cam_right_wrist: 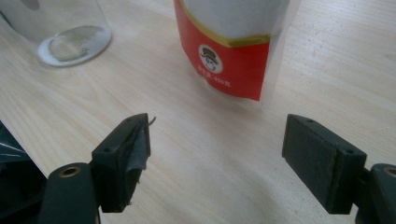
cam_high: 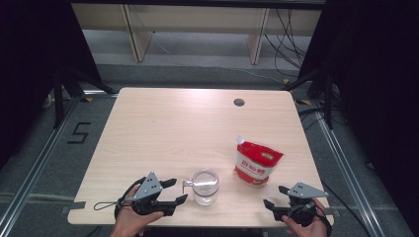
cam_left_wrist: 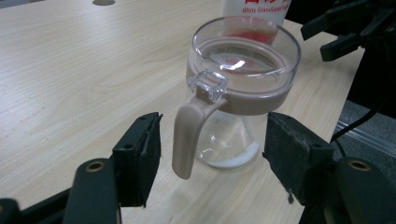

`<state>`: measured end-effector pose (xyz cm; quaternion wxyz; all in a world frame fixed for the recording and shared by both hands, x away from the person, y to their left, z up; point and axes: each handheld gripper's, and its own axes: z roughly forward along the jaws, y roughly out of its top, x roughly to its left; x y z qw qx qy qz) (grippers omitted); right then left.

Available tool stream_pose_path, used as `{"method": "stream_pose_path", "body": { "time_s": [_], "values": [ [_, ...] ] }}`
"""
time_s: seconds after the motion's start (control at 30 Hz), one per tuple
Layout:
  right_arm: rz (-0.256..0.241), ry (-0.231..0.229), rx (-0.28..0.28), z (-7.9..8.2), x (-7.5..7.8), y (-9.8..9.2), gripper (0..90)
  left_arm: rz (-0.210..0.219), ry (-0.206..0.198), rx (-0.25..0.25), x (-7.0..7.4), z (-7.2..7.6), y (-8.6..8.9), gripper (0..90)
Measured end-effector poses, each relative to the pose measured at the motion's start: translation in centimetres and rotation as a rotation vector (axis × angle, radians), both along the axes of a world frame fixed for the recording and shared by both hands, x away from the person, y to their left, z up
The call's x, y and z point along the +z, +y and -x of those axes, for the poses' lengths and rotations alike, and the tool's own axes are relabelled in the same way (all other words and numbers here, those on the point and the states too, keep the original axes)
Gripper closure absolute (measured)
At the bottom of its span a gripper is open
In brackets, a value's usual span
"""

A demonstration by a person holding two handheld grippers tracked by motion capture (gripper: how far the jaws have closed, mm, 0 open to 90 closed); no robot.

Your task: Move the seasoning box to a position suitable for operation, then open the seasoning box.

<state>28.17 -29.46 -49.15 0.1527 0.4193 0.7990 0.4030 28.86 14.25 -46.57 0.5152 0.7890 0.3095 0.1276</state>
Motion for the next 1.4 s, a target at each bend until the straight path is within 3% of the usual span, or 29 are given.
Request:
{"method": "stream_pose_path", "body": {
  "time_s": [0.03,0.13,0.17,0.3,0.33,0.4,0.43,0.47,0.5,0.6,0.67,0.83,0.9,1.0,1.03,1.1,1.13,1.27,1.3,1.33,1.4],
  "values": [
    [0.01,-0.011,0.014,-0.2,0.0,-0.2,24.4,0.014,-0.002,-0.003,0.0,0.0,0.0,38.2],
    [0.011,-0.012,0.013,-0.2,0.0,-0.2,24.4,-0.001,-0.022,-0.008,0.6,-0.1,0.4,38.5],
    [-0.004,0.008,-0.006,0.1,0.0,0.0,24.4,0.018,-0.004,0.013,0.7,0.0,0.3,40.5],
    [-0.002,0.001,0.002,0.0,0.0,0.0,24.3,0.022,-0.019,0.001,1.1,0.0,0.4,44.3],
    [-0.002,0.001,0.003,0.0,0.0,0.0,24.2,0.018,-0.045,-0.009,1.2,0.0,0.5,45.9],
    [0.011,-0.015,0.021,-0.1,0.0,-0.2,23.9,0.011,-0.058,-0.019,1.5,0.1,0.7,56.3],
    [0.019,-0.019,0.012,0.0,0.1,-0.1,23.6,0.001,-0.084,-0.04,1.6,-0.1,0.8,56.3],
    [0.017,-0.02,0.033,-0.1,0.0,-0.2,22.8,0.008,-0.082,-0.02,1.8,-0.2,0.8,68.9],
    [0.002,0.006,0.009,0.1,0.1,0.1,22.4,0.024,-0.07,0.001,1.8,-0.1,0.8,72.2],
    [0.007,-0.019,0.026,0.0,0.1,-0.1,21.1,0.019,-0.095,0.028,2.1,-0.4,0.9,84.9],
    [-0.005,-0.026,0.025,0.0,0.1,-0.1,19.9,0.03,-0.09,0.05,2.4,-0.5,0.8,88.5],
    [-0.022,-0.024,0.023,0.2,0.1,0.1,19.6,0.037,-0.089,0.054,2.7,-0.7,0.7,89.3],
    [-0.022,-0.035,0.028,0.2,0.3,0.0,21.4,0.055,-0.081,0.031,2.8,-0.9,0.3,89.3],
    [-0.039,-0.034,0.031,0.3,0.4,0.0,24.8,0.034,-0.088,0.022,2.9,-1.0,-0.3,89.3],
    [-0.046,-0.012,0.016,0.5,0.4,0.3,26.1,0.038,-0.083,0.02,2.9,-1.1,-0.5,89.3],
    [-0.034,-0.005,0.031,0.6,0.5,0.3,29.2,0.026,-0.082,0.017,2.8,-1.4,-0.8,89.3],
    [-0.016,-0.039,0.043,0.3,0.5,0.2,32.6,0.024,-0.085,0.019,2.6,-1.6,-0.9,89.3],
    [-0.019,-0.041,0.064,0.4,0.5,0.3,34.2,0.016,-0.065,0.023,2.2,-1.6,-1.2,89.3],
    [-0.04,-0.016,0.048,0.5,0.5,0.4,34.6,0.016,-0.074,0.009,2.1,-1.6,-1.2,89.3],
    [-0.018,-0.04,0.064,0.4,0.5,0.3,34.7,0.015,-0.063,0.019,2.1,-1.6,-1.3,89.3],
    [-0.026,-0.037,0.074,0.4,0.5,0.4,37.1,0.007,-0.067,0.015,2.0,-1.6,-1.3,89.3]
  ]
}}
